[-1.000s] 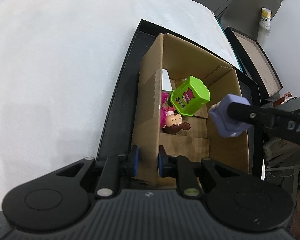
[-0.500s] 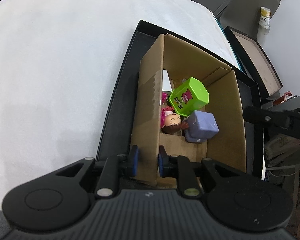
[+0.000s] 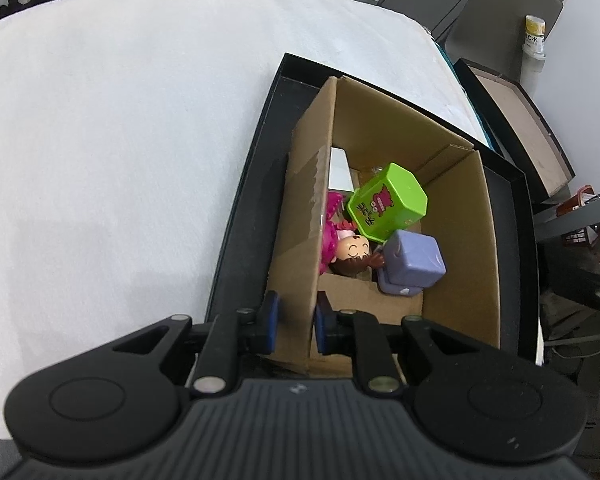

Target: Organize rigid objects

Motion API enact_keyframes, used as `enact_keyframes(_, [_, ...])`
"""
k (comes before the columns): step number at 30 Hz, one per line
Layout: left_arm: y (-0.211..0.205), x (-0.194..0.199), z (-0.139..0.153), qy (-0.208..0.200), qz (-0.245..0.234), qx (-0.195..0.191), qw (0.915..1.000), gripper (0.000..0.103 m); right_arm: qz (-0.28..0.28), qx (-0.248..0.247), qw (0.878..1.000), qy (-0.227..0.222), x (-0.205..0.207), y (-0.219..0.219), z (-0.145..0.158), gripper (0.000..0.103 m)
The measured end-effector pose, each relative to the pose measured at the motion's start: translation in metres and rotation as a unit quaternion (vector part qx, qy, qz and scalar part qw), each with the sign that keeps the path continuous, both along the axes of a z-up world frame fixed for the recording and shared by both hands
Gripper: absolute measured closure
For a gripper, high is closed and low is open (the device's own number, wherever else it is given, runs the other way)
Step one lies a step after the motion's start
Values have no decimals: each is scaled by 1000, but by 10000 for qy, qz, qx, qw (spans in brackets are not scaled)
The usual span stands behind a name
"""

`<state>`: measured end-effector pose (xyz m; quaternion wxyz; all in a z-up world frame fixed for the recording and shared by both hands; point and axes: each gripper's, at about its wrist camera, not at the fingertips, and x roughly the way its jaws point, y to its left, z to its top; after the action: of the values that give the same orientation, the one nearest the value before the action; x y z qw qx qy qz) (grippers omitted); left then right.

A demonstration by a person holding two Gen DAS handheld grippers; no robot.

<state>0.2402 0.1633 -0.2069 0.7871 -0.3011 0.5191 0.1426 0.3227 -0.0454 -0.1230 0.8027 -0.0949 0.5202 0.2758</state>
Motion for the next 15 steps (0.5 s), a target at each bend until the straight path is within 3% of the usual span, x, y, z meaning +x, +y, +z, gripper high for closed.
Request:
enact_keyframes(6, [-2, 0, 4, 25, -27, 104, 9999, 87, -213, 38, 9998, -49, -2, -27, 6, 46])
enact_keyframes(15, [-10, -9, 28, -21, -14, 365, 9993, 87, -473, 233, 9984, -198, -10, -63, 24, 30])
